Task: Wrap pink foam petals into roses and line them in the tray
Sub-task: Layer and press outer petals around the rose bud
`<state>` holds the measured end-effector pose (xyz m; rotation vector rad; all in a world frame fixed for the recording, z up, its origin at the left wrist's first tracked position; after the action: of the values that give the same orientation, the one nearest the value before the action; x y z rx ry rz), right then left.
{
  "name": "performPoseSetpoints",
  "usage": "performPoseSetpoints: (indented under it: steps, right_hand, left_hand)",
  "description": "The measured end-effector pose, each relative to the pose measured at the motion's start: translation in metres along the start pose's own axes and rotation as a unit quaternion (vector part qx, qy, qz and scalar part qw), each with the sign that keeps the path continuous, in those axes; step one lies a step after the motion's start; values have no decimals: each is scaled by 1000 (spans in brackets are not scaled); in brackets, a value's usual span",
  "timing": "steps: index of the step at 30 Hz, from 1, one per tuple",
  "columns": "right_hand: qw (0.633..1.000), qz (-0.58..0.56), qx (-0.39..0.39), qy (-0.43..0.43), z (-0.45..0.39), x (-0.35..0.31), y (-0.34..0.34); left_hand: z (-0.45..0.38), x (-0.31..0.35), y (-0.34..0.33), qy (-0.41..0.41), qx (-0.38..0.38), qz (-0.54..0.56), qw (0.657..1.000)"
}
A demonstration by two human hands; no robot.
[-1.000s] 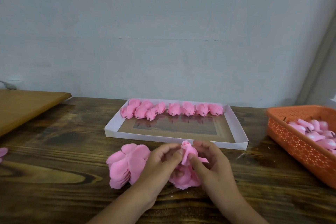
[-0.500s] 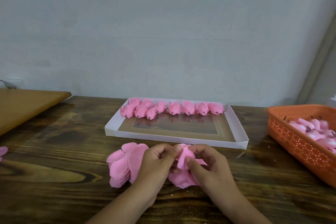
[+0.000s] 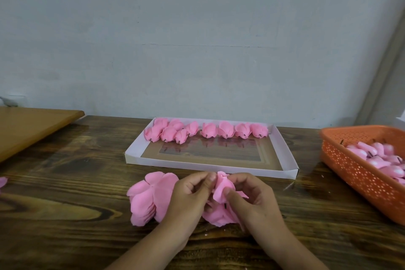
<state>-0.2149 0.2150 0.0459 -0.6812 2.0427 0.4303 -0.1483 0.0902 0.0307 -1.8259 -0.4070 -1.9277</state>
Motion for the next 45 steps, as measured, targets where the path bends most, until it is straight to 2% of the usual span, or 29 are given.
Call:
performPoseSetpoints:
  steps: [5,13,18,27,32,37,45]
  right_hand:
    - [1000,0,7,-9,2,3,-1]
    - [999,4,36,22,-2,1,9]
    - [999,-22,13,20,-3,-2,3]
    - [999,-16,46,3,0,4,8]
    - [998,2,63,25,-2,4,13]
    - [997,12,65,35,-4,4,16]
    - [999,2,45,-5,-4,12,16]
  left_hand:
    - [-1,0,11,5,52,1,999]
    - [2,3,-5,-10,-36,-35,999]
    - [0,5,0,-28,-28,-20,999]
    - [-2,5,5,-59,-5,-1,998]
    - [1,9,-3,-103,-36,-80,991]
    - [6,12,-16,-110,-85,-120,983]
    - [1,10,-8,-107,-56,-112,986]
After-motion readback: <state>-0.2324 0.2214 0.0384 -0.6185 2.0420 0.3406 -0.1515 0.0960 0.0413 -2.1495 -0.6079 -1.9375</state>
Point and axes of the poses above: each hand's wrist, its own z-axis away from the middle knuckle, its own y-axis out of the back of the hand, x = y × z, the point moved 9 cm from there along -z, towards the middle knuckle, and after that the axes turned 13 degrees about y, right-handed, at the moved point
